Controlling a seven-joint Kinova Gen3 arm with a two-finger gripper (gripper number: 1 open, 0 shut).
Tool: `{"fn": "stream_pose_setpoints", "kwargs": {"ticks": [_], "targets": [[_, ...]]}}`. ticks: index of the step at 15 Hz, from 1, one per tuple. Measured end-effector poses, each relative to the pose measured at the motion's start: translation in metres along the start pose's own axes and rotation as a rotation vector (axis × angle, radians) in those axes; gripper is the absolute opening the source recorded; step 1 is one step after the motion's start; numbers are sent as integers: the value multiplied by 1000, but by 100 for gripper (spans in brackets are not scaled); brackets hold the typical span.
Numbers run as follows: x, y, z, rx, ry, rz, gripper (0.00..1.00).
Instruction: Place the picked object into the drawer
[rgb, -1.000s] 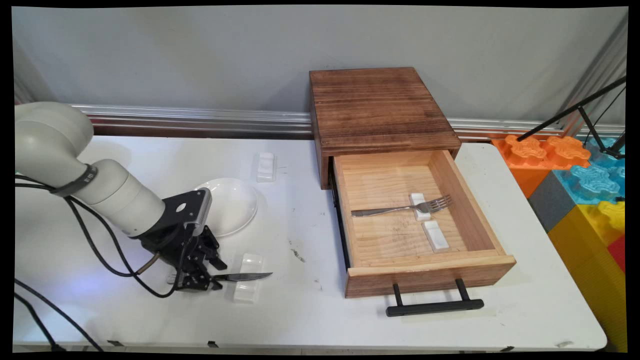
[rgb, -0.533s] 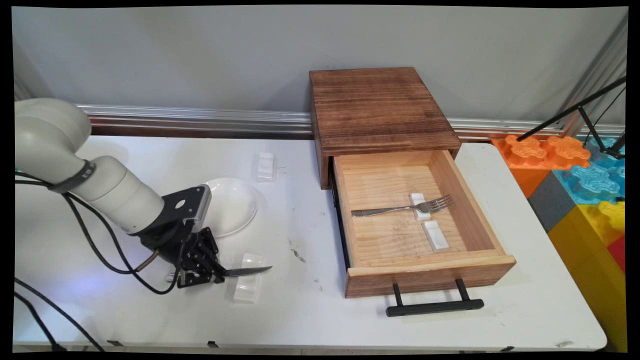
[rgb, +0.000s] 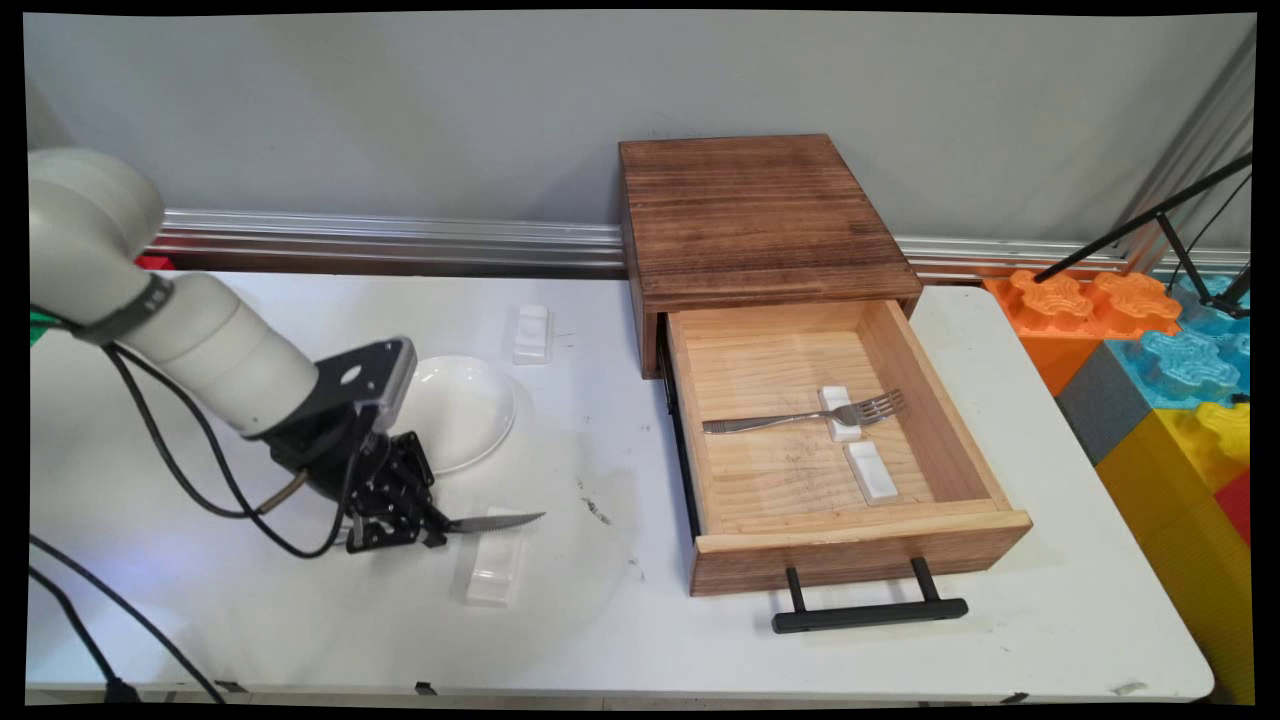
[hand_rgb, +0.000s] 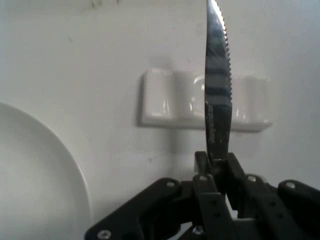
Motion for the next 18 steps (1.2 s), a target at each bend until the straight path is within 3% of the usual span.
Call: {"fn": "stream_pose_setpoints", "kwargs": {"ticks": [7, 13, 18], "targets": [[44, -4, -43, -23, 15, -13, 0], [101, -13, -74, -1, 31, -58, 0], [156, -26, -75, 13, 65, -86, 0]]}}
